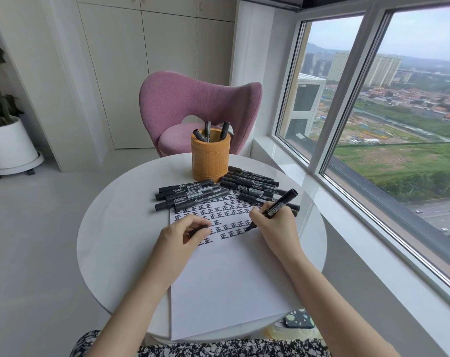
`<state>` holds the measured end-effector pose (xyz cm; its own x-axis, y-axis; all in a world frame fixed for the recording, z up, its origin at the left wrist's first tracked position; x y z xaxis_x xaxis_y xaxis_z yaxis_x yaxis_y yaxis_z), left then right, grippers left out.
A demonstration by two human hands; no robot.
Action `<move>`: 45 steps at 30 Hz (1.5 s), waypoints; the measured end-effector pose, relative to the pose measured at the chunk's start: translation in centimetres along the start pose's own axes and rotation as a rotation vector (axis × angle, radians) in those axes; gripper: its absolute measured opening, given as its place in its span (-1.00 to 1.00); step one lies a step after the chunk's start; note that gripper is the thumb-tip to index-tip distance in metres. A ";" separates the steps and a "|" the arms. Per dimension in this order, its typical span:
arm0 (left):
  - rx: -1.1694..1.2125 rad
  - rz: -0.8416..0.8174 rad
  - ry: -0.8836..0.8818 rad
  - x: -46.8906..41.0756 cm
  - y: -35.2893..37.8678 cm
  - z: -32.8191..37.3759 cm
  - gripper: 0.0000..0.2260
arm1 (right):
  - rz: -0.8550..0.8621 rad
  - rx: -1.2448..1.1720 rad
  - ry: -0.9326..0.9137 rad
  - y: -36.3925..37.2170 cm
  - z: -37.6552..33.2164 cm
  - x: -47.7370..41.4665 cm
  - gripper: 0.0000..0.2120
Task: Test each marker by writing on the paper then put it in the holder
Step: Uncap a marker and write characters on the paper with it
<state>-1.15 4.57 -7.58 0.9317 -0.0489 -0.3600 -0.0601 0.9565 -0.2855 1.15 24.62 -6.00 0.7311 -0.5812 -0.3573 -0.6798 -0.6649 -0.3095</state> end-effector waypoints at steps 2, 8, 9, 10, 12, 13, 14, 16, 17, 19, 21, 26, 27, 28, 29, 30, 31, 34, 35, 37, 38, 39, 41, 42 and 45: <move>-0.001 0.000 -0.001 0.0 0.0 0.0 -0.92 | 0.000 -0.001 -0.003 0.0 -0.1 0.0 -0.73; 0.006 -0.003 -0.008 0.0 -0.1 -0.1 -0.92 | 0.003 -0.022 0.019 -0.2 0.1 -0.1 -0.72; 0.007 -0.004 -0.008 0.0 -0.1 -0.1 -0.92 | 0.003 -0.024 0.018 -0.2 0.1 -0.1 -0.72; 0.010 -0.005 -0.008 0.0 0.0 0.0 -0.92 | 0.003 -0.026 0.017 -0.2 0.0 -0.1 -0.72; 0.017 -0.006 -0.013 0.0 0.0 -0.1 -0.92 | 0.001 -0.025 0.015 -0.1 0.0 0.0 -0.72; 0.018 -0.005 -0.013 0.0 0.0 -0.1 -0.92 | -0.002 -0.021 0.013 -0.1 0.0 0.0 -0.72; 0.018 -0.005 -0.011 0.0 0.0 -0.1 -0.92 | -0.004 -0.017 0.008 -0.1 0.0 0.0 -0.71; 0.017 -0.004 -0.007 0.0 0.0 -0.1 -0.91 | -0.008 -0.012 0.001 0.0 -0.1 0.1 -0.71; 0.017 -0.004 -0.008 0.0 0.0 -0.1 -0.91 | -0.011 -0.013 -0.002 0.0 -0.1 0.1 -0.71; 0.017 -0.003 -0.009 0.1 0.0 -0.1 -0.91 | -0.017 -0.016 -0.004 0.0 -0.2 0.1 -0.71; 0.016 0.000 -0.010 0.0 0.0 -0.2 -0.91 | -0.019 -0.017 -0.005 0.0 -0.2 0.2 -0.70; 0.021 0.001 -0.017 0.0 0.0 -0.2 -0.90 | 0.001 -0.018 0.005 -0.1 -0.1 0.1 -0.71; 0.024 0.001 -0.018 0.0 0.1 -0.2 -0.90 | 0.005 -0.019 0.005 -0.2 -0.2 0.1 -0.72; 0.027 0.001 -0.019 0.0 0.1 -0.2 -0.90 | 0.009 -0.020 0.005 -0.2 -0.2 0.1 -0.73; 0.028 0.000 -0.018 0.0 0.1 -0.2 -0.90 | 0.012 -0.021 0.004 -0.3 -0.2 0.1 -0.74; 0.027 0.000 -0.017 0.0 0.0 -0.2 -0.90 | 0.015 -0.022 0.003 -0.3 -0.2 0.1 -0.75; 0.027 -0.001 -0.015 0.0 0.0 -0.1 -0.90 | 0.018 -0.023 0.003 -0.4 -0.3 0.1 -0.76; 0.035 -0.005 -0.014 0.0 0.0 -0.1 -0.90 | 0.023 -0.022 0.007 -0.4 -0.2 0.1 -0.74; 0.039 -0.006 -0.012 0.0 0.0 -0.1 -0.90 | 0.024 -0.022 0.008 -0.4 -0.2 0.1 -0.74; 0.044 -0.008 -0.007 0.0 0.0 0.0 -0.90 | 0.028 -0.029 0.015 -0.4 -0.1 0.0 -0.74; 0.047 -0.009 -0.007 0.0 -0.1 0.0 -0.90 | 0.035 -0.034 0.021 -0.4 0.0 0.0 -0.74; 0.052 -0.009 -0.008 0.1 -0.1 0.0 -0.89 | 0.044 -0.041 0.029 -0.4 0.1 -0.1 -0.75; 0.059 -0.008 -0.012 0.1 -0.2 0.1 -0.88 | 0.068 -0.073 0.051 -0.4 0.3 -0.2 -0.74; 0.061 -0.007 -0.012 0.1 -0.2 0.2 -0.87 | 0.079 -0.091 0.060 -0.4 0.3 -0.3 -0.73; 0.056 0.008 0.006 0.2 -0.4 0.6 -0.87 | 0.107 -0.134 0.075 -0.6 0.5 -0.4 -0.72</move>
<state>-0.74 4.39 -7.03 0.9291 -0.0427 -0.3673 -0.0472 0.9715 -0.2324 1.20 25.47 -6.14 0.6606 -0.6821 -0.3136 -0.7439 -0.6510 -0.1512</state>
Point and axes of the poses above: each hand's wrist, its own x-axis away from the middle knuckle, its own y-axis out of the palm, z = x × y, the point moved 3 cm from there along -x, towards the middle knuckle, and after that the axes turned 13 degrees about z, right-handed, at the moved point
